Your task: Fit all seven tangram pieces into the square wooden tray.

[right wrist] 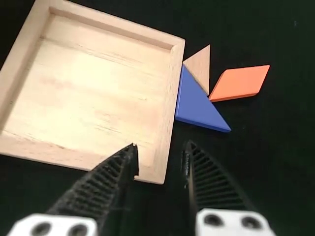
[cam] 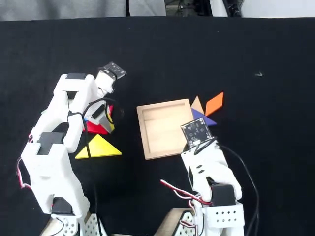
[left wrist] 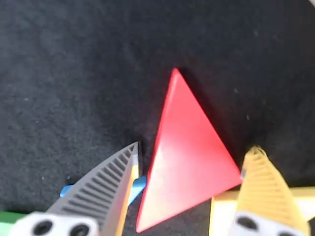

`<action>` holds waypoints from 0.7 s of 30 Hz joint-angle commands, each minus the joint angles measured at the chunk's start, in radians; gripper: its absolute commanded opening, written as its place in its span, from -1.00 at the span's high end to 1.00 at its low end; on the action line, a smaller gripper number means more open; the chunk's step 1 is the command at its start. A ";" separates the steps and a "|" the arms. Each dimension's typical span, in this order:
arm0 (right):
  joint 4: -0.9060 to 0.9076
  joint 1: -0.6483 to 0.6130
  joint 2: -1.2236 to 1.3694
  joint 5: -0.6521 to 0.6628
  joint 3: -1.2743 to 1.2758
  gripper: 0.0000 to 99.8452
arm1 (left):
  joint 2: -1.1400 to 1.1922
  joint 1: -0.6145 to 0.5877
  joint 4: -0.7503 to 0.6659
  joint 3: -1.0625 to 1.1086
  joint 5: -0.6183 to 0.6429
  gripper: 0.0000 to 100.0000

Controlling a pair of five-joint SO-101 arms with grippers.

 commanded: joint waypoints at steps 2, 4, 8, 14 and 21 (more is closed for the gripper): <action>0.008 -0.014 -0.093 0.008 -0.002 0.69 | -0.015 -0.010 0.046 -0.035 -0.038 0.35; 0.008 -0.014 -0.093 0.008 -0.002 0.69 | -0.011 -0.007 0.046 -0.031 -0.071 0.36; 0.008 -0.014 -0.093 0.008 -0.002 0.69 | -0.015 -0.005 0.049 -0.028 -0.149 0.55; 0.009 -0.014 -0.093 0.008 -0.002 0.69 | -0.008 -0.005 0.075 -0.027 -0.157 0.83; 0.009 -0.014 -0.093 0.008 -0.002 0.69 | -0.017 0.027 0.115 -0.027 -0.157 0.84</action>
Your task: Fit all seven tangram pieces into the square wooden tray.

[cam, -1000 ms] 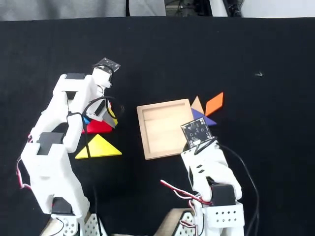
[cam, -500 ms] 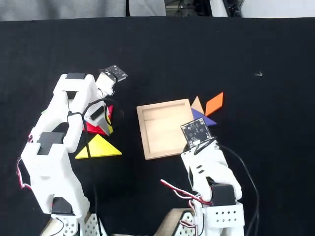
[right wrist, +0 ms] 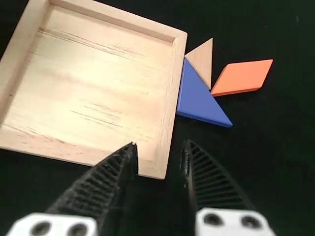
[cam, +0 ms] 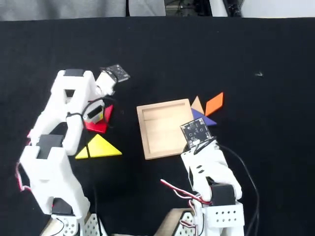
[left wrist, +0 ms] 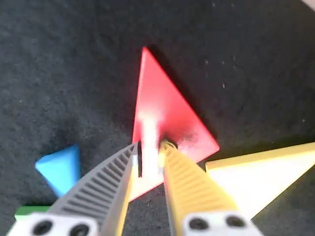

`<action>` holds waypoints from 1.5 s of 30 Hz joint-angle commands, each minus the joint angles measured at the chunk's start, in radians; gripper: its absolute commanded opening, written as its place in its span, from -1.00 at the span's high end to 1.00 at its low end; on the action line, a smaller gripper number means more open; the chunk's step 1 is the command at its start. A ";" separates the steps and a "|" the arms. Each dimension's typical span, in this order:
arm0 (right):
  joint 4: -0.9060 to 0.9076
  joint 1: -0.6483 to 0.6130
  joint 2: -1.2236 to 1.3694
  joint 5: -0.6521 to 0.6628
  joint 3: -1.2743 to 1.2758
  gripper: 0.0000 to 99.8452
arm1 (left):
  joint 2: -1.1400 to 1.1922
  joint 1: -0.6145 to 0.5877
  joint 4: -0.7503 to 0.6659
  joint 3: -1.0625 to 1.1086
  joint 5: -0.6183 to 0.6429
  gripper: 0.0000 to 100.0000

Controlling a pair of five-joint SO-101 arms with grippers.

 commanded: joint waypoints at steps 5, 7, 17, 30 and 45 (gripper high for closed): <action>0.005 -0.011 -0.093 0.008 -0.002 0.69 | 0.002 0.050 0.091 -0.041 -0.006 0.76; 0.005 -0.011 -0.093 0.008 -0.002 0.69 | -0.015 0.044 0.138 -0.082 0.005 0.56; 0.005 -0.011 -0.093 0.008 -0.002 0.69 | -0.140 0.004 0.087 -0.036 -0.120 0.43; 0.005 -0.014 -0.093 0.008 -0.002 0.69 | -0.138 -0.018 -0.193 0.122 -0.129 0.43; 0.005 -0.014 -0.093 0.008 -0.002 0.69 | -0.120 -0.016 -0.330 0.254 -0.236 0.43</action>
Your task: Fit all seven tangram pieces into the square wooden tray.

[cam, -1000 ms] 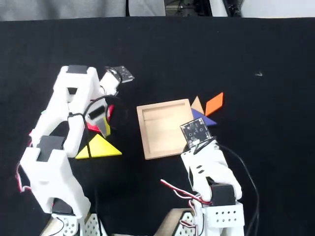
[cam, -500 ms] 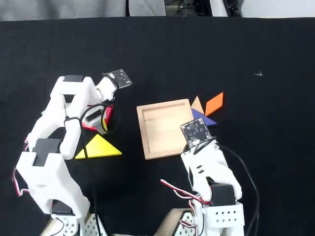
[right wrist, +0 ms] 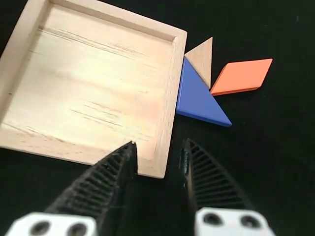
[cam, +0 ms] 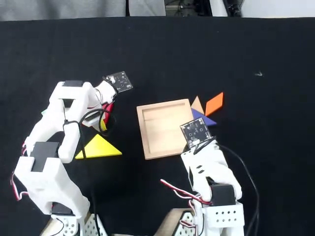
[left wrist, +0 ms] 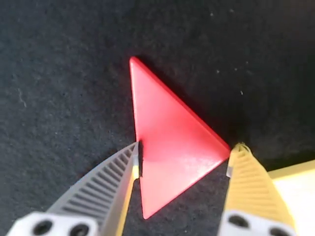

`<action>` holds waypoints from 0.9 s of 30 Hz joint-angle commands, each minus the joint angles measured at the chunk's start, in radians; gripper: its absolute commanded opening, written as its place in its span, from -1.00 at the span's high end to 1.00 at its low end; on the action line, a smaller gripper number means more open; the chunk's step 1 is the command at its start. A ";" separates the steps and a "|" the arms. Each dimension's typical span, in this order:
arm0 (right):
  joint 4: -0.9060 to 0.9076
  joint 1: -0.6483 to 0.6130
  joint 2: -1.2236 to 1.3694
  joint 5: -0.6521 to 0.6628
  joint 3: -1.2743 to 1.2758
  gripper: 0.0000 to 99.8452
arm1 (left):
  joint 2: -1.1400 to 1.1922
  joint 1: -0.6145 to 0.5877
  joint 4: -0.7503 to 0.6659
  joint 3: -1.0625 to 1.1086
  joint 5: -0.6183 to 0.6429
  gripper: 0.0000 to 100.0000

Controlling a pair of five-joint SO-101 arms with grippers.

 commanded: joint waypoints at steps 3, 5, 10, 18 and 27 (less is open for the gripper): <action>0.005 -0.012 -0.093 0.008 -0.002 0.69 | 0.008 -0.001 -0.008 0.016 -0.015 0.38; 0.005 -0.012 -0.091 0.008 -0.002 0.69 | 0.011 -0.001 0.012 0.016 -0.017 0.35; 0.005 -0.014 -0.091 0.008 -0.002 0.69 | 0.017 0.007 0.164 -0.028 -0.058 0.35; 0.006 -0.014 -0.091 0.008 -0.002 0.69 | 0.087 0.008 0.167 -0.081 -0.055 0.35; 0.006 -0.014 -0.090 0.008 -0.002 0.69 | 0.284 0.007 0.419 -0.401 -0.015 0.47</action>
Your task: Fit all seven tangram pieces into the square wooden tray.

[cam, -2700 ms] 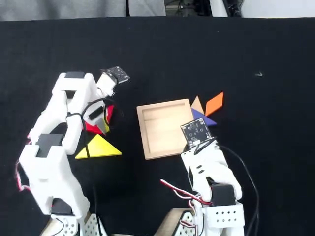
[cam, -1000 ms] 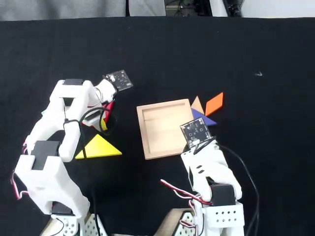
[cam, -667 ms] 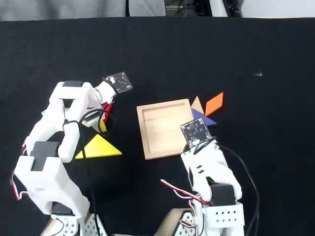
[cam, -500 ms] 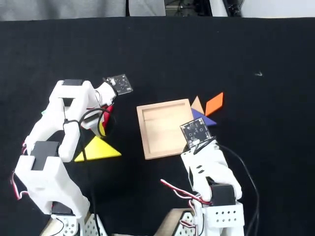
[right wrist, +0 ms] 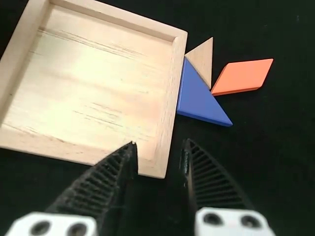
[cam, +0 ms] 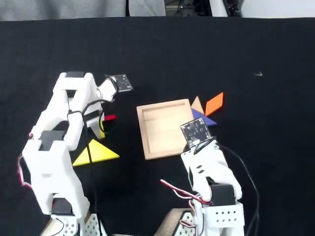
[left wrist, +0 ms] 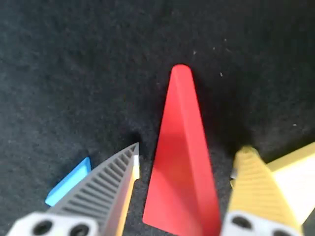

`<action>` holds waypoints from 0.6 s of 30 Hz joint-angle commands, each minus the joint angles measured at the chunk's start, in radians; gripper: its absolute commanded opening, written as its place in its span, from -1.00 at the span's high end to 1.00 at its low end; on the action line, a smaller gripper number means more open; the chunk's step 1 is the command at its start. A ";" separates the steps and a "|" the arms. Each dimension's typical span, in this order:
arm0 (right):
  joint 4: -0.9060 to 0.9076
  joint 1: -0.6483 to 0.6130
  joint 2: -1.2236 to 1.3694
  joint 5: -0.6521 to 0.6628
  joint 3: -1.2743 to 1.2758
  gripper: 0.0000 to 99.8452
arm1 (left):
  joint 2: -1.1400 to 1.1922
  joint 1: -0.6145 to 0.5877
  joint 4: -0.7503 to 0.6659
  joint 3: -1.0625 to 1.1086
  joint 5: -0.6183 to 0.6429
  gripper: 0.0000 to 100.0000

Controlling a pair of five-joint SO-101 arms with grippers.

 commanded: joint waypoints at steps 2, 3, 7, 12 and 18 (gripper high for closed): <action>0.006 -0.014 -0.090 0.008 -0.002 0.69 | 0.041 0.008 0.086 -0.114 0.020 0.53; 0.006 -0.014 -0.090 0.008 -0.002 0.69 | 0.041 0.010 0.086 -0.120 0.020 0.57; 0.006 -0.014 -0.090 0.008 -0.002 0.69 | -0.006 0.033 0.094 -0.120 0.063 0.69; 0.006 -0.014 -0.090 0.008 -0.002 0.69 | -0.195 0.068 0.183 -0.108 0.089 0.79; 0.006 -0.014 -0.090 0.008 -0.002 0.69 | -0.279 0.074 0.215 -0.047 0.144 0.80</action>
